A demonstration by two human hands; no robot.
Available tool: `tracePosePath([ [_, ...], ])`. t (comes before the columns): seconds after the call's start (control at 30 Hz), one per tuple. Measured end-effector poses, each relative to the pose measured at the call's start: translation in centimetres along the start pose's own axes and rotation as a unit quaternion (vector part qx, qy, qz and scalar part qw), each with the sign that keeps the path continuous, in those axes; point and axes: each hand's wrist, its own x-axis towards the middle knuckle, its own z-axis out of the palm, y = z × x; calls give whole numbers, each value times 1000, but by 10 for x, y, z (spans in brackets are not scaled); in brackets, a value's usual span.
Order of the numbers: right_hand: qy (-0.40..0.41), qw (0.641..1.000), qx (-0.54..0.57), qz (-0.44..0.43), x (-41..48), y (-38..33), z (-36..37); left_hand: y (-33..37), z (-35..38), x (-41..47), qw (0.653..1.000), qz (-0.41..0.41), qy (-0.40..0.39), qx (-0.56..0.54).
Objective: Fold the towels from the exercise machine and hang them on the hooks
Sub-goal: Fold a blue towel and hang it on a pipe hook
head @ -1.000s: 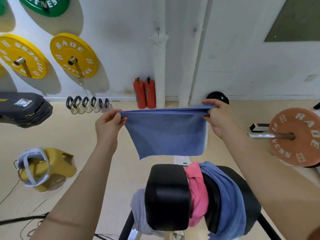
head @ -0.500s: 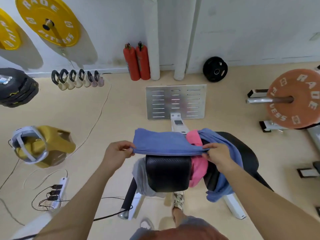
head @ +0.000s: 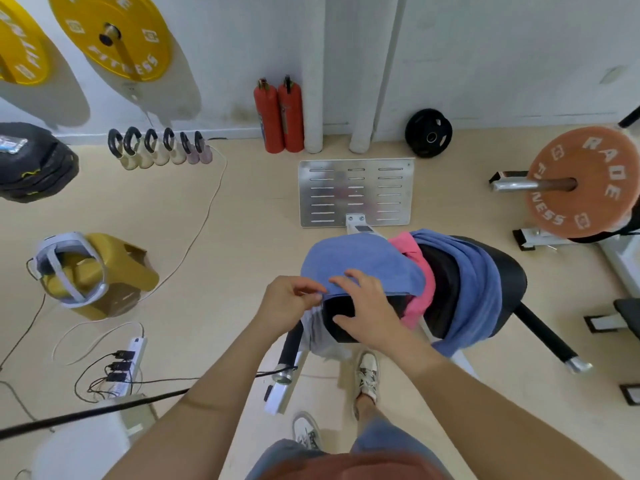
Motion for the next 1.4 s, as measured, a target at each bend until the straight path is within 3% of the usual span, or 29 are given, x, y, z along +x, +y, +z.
tracePosePath([
  [0.13,66,995,71,-34,10,-22,9,8,5,1,1000,15,-10,-21],
  [0.27,69,997,3,-26,17,-5,-7,8,11,7,999,20,22,-11],
  [0.4,102,994,22,24,23,34,-26,22,20,18,998,22,56,-27],
  [0.47,140,980,96,105,21,54,-38,31,21,25,996,1,80,-48],
  [0.5,172,954,172,177,21,67,-45,36,24,31,994,-22,84,-62],
  [0.53,207,905,267,257,21,79,-51,39,27,36,993,-47,82,-73],
  [0.6,243,775,428,397,24,102,-58,43,34,44,992,-73,73,-79],
  [0.63,230,725,474,443,23,111,-59,44,37,48,992,-69,70,-78],
  [0.7,170,662,539,492,19,120,-57,43,38,52,993,-55,73,-81],
  [0.8,88,611,607,500,18,127,-48,42,33,53,991,-65,71,-96],
  [0.93,57,593,635,493,32,133,-34,40,29,51,989,-92,37,-109],
  [1.07,75,611,616,492,41,136,-28,39,28,45,988,-104,29,-111],
  [1.2,155,676,585,421,55,130,-61,40,26,41,985,-103,51,-129],
  [1.33,231,795,484,281,86,96,-112,44,27,34,982,-92,81,-141],
  [1.4,219,859,408,218,100,71,-129,46,31,30,983,-85,95,-134],
])
